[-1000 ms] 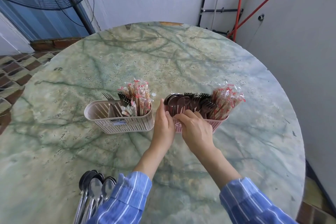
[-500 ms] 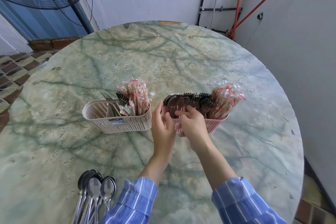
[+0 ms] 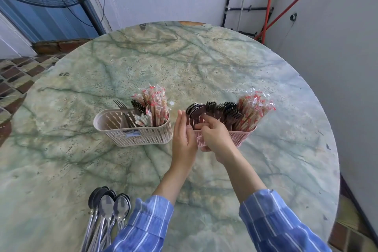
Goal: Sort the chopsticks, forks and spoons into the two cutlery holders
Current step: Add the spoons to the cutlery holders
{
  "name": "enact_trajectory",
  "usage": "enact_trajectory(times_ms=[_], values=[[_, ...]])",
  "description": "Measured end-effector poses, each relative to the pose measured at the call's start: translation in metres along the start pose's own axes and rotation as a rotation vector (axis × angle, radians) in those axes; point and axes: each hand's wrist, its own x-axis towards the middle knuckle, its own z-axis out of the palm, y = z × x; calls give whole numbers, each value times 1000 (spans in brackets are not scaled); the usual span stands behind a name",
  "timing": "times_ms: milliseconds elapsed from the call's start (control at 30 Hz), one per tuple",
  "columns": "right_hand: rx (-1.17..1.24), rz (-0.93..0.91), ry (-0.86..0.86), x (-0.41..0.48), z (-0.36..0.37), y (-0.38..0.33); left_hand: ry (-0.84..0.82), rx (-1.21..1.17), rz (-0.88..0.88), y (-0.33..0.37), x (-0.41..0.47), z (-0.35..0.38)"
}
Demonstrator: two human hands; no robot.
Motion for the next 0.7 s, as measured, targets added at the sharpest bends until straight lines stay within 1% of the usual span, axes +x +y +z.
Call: enact_trajectory(times_ms=[100,167,267,333,367,467,567,633,700], values=[[-17,-17,18,-1,-4,3,-16,-68,-1,4,-14,-15],[-28,-113,79,-6,-6,7,-42,-86,5,1,-30,-33],[-66,-325,241,-24,0,20,-37,-20,12,-14,-57,-68],[-116,-400,262,-39,14,32,8,29,23,-26,-73,-95],[-142,-403,225,-47,25,40,30,53,26,-32,-80,-109],[-191,-299,57,-70,67,65,82,152,19,-57,-99,-155],[-226,-162,-70,-87,111,97,135,201,-66,-84,-116,-196],[-271,-84,-96,-97,135,115,144,223,-148,-96,-125,-218],[-331,-44,-88,-103,156,126,144,307,-159,-103,-129,-236]])
